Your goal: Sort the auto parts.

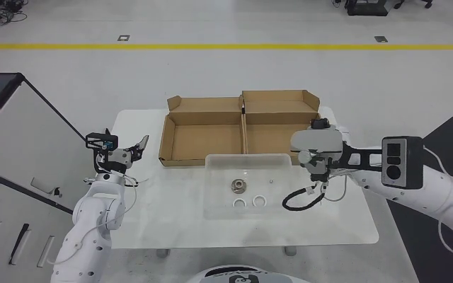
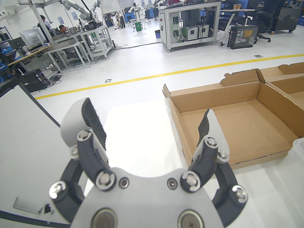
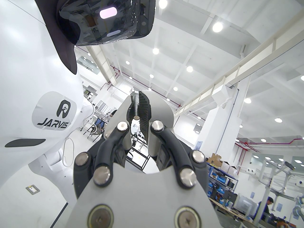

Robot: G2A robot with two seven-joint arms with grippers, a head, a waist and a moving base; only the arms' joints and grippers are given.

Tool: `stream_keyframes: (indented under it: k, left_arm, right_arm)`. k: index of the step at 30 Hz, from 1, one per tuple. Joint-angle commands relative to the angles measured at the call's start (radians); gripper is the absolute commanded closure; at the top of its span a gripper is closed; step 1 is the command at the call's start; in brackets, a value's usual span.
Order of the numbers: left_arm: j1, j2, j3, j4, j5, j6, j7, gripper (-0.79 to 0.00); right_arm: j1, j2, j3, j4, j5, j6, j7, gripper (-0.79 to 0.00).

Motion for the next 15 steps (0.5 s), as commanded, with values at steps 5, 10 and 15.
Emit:
stream_keyframes:
  k: [5, 10, 15]
  left_arm:
    - [0.000, 0.000, 0.000, 0.000, 0.000, 0.000, 0.000, -0.785]
    - [0.000, 0.000, 0.000, 0.000, 0.000, 0.000, 0.000, -0.785]
    - [0.000, 0.000, 0.000, 0.000, 0.000, 0.000, 0.000, -0.785]
  right_arm:
    - [-0.039, -0.013, 0.053, -0.070, 0.039, -0.018, 0.018, 0.000]
    - [-0.094, -0.039, 0.097, -0.144, 0.133, -0.015, 0.015, 0.000]
    - [-0.134, -0.060, 0.143, -0.129, 0.125, -0.050, 0.051, 0.000]
